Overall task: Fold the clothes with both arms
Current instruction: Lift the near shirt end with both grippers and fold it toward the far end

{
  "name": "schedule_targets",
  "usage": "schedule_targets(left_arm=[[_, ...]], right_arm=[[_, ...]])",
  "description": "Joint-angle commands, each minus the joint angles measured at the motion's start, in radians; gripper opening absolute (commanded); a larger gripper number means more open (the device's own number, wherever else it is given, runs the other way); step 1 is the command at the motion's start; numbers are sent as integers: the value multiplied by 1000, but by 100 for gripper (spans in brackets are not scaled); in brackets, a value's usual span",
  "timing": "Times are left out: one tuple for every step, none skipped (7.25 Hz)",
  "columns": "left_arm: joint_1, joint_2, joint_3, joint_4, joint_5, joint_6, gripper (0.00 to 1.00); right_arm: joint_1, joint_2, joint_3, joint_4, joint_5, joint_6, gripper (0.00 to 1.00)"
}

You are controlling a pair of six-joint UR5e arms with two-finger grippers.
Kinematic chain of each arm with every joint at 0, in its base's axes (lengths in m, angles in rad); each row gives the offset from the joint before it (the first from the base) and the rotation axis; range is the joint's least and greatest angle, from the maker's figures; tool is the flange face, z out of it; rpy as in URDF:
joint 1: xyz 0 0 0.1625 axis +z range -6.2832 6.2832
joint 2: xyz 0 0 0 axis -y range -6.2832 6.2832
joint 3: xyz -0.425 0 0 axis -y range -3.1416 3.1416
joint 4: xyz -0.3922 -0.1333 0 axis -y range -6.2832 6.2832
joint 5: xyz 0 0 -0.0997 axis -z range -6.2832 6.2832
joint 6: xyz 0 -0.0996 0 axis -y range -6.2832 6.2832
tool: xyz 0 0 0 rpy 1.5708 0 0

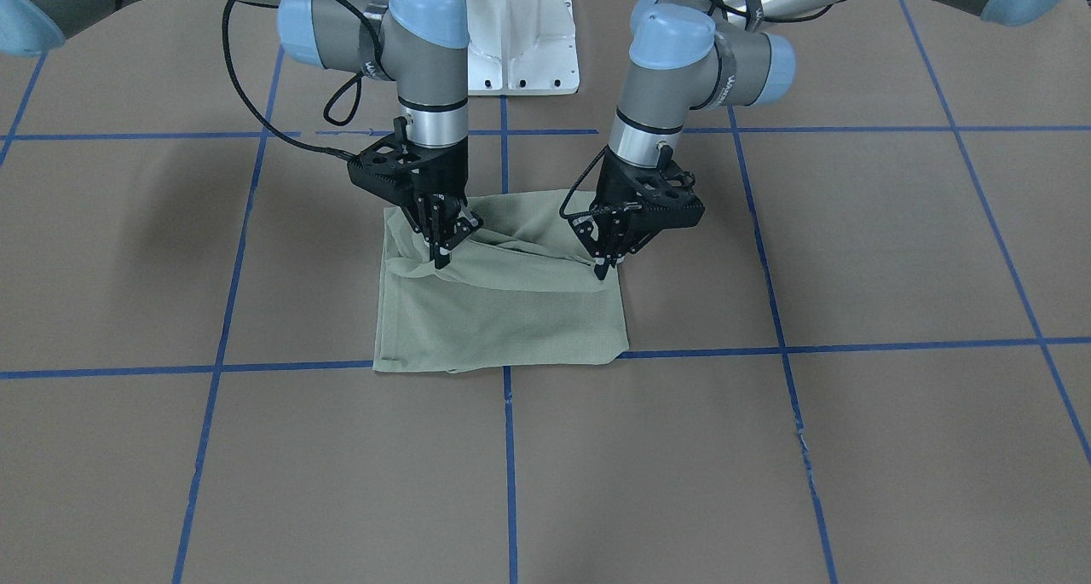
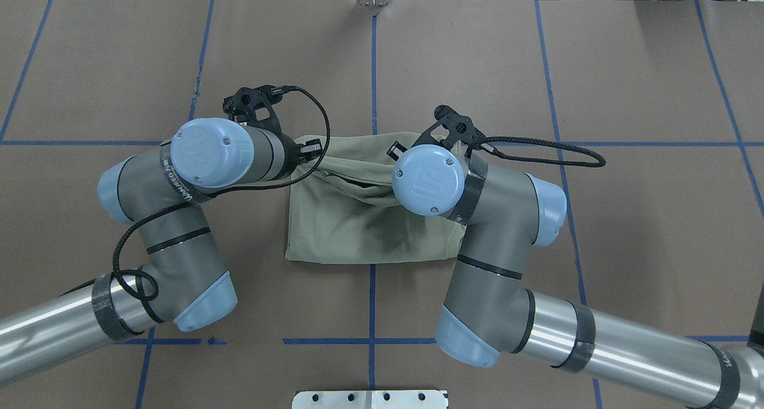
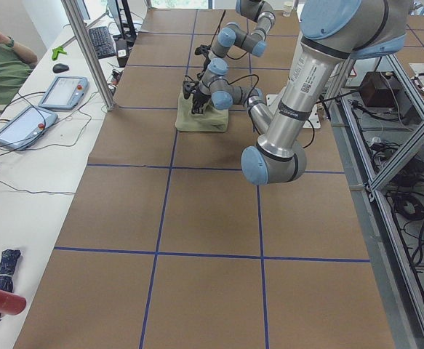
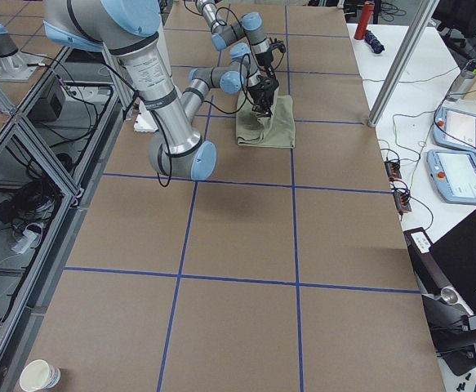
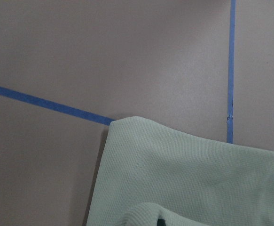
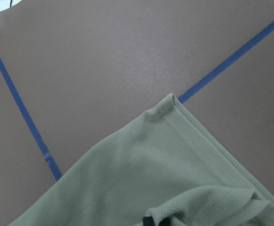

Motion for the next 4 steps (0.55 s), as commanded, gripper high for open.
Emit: schedule_targets(left_arm=[[-22,-25,80,-37,0,34,0],[-27,-30,113,-73,0,44,0],[-33,-34,134,-94,2,58,0],[-38,-40,144,-96,2,61,0]], right_arm=[[25,32,-118,78,4,-10,0],[34,55,-162,105,4,-23,0],[43,66,-182,106,16,-26,0],[47,67,-184,106,19,-29,0]])
